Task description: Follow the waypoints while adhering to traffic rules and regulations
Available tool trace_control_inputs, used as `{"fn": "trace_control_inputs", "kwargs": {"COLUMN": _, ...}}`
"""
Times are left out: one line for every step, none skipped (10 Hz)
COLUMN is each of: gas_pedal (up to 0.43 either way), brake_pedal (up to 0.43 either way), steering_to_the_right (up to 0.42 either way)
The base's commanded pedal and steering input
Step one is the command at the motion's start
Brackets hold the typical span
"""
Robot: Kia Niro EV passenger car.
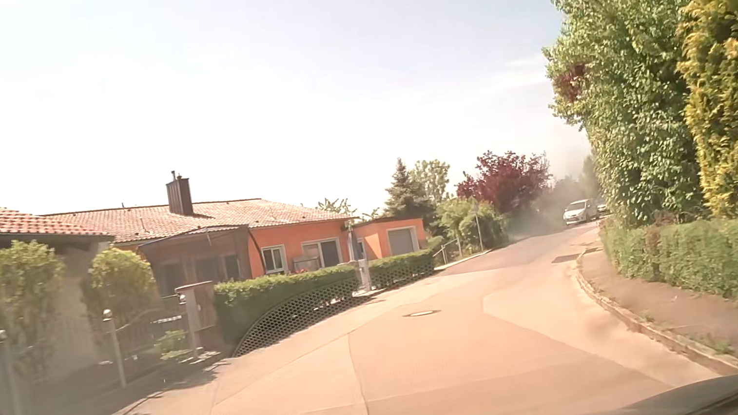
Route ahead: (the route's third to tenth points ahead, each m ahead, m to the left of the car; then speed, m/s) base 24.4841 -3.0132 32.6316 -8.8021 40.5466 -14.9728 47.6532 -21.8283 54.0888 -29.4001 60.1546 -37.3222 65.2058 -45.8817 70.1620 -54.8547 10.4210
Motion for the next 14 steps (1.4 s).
{"fn": "trace_control_inputs", "kwargs": {"gas_pedal": 0.059, "brake_pedal": 0.000, "steering_to_the_right": 0.090}}
{"fn": "trace_control_inputs", "kwargs": {"gas_pedal": 0.059, "brake_pedal": 0.000, "steering_to_the_right": 0.092}}
{"fn": "trace_control_inputs", "kwargs": {"gas_pedal": 0.059, "brake_pedal": 0.000, "steering_to_the_right": 0.093}}
{"fn": "trace_control_inputs", "kwargs": {"gas_pedal": 0.059, "brake_pedal": 0.000, "steering_to_the_right": 0.093}}
{"fn": "trace_control_inputs", "kwargs": {"gas_pedal": 0.059, "brake_pedal": 0.000, "steering_to_the_right": 0.093}}
{"fn": "trace_control_inputs", "kwargs": {"gas_pedal": 0.059, "brake_pedal": 0.000, "steering_to_the_right": 0.093}}
{"fn": "trace_control_inputs", "kwargs": {"gas_pedal": 0.059, "brake_pedal": 0.000, "steering_to_the_right": 0.092}}
{"fn": "trace_control_inputs", "kwargs": {"gas_pedal": 0.059, "brake_pedal": 0.000, "steering_to_the_right": 0.092}}
{"fn": "trace_control_inputs", "kwargs": {"gas_pedal": 0.059, "brake_pedal": 0.000, "steering_to_the_right": 0.091}}
{"fn": "trace_control_inputs", "kwargs": {"gas_pedal": 0.067, "brake_pedal": 0.000, "steering_to_the_right": 0.090}}
{"fn": "trace_control_inputs", "kwargs": {"gas_pedal": 0.098, "brake_pedal": 0.000, "steering_to_the_right": 0.088}}
{"fn": "trace_control_inputs", "kwargs": {"gas_pedal": 0.098, "brake_pedal": 0.000, "steering_to_the_right": 0.088}}
{"fn": "trace_control_inputs", "kwargs": {"gas_pedal": 0.098, "brake_pedal": 0.000, "steering_to_the_right": 0.086}}
{"fn": "trace_control_inputs", "kwargs": {"gas_pedal": 0.098, "brake_pedal": 0.000, "steering_to_the_right": 0.086}}
